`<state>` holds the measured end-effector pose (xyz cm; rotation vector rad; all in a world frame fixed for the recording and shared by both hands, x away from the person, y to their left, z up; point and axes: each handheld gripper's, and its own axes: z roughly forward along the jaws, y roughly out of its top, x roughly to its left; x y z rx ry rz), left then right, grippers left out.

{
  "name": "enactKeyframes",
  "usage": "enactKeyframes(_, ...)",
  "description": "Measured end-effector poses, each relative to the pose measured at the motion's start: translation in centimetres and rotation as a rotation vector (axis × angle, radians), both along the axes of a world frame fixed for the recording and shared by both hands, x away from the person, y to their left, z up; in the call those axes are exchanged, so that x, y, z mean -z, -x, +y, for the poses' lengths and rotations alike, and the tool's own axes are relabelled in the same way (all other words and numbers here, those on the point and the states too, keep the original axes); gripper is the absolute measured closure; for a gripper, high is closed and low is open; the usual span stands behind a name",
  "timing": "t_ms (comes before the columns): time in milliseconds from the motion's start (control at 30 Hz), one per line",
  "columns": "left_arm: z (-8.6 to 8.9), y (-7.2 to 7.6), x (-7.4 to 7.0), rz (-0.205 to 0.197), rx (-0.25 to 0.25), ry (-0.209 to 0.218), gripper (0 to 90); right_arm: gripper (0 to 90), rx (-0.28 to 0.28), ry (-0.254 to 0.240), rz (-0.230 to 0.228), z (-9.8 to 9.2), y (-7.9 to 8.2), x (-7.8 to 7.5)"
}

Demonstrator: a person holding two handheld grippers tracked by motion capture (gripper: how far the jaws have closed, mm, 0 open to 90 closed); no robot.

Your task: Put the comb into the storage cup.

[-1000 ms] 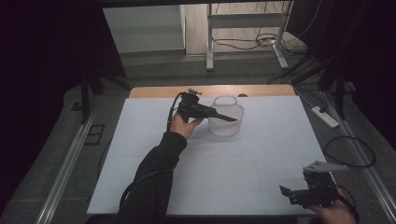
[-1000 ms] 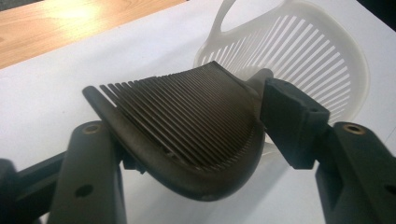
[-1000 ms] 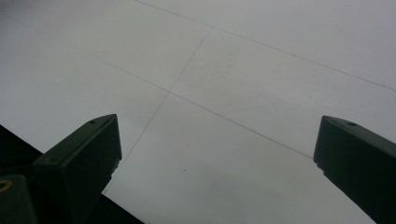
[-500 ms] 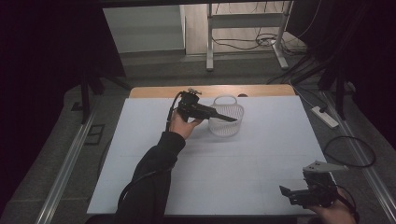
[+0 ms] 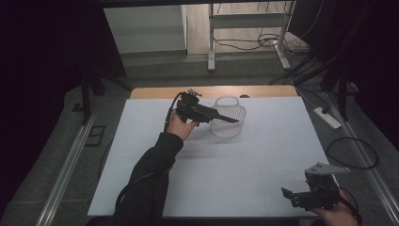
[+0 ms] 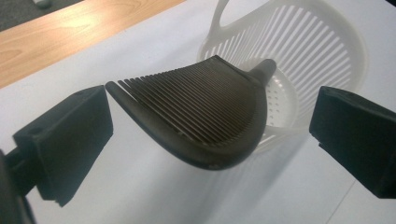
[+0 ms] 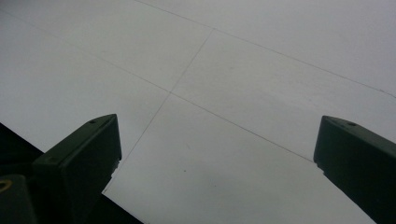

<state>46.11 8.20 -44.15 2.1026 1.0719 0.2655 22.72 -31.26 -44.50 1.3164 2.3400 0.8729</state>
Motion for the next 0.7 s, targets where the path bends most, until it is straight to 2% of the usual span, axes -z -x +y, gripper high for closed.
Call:
enactKeyframes(300,0.9,0.9,-0.5,-0.03,0.027,-0.025,0.0,1.3,0.002,-0.003,0.001,0.0,0.0,0.0)
enactKeyframes(600,1.7,2.0,-0.9,-0.047,0.053,-0.009,0.0,1.3,0.001,-0.002,0.0,0.0,0.0,0.0)
enactKeyframes(700,1.9,2.4,-0.9,-0.052,0.065,-0.022,0.0,1.2,0.001,-0.002,-0.001,0.0,0.0,0.0)
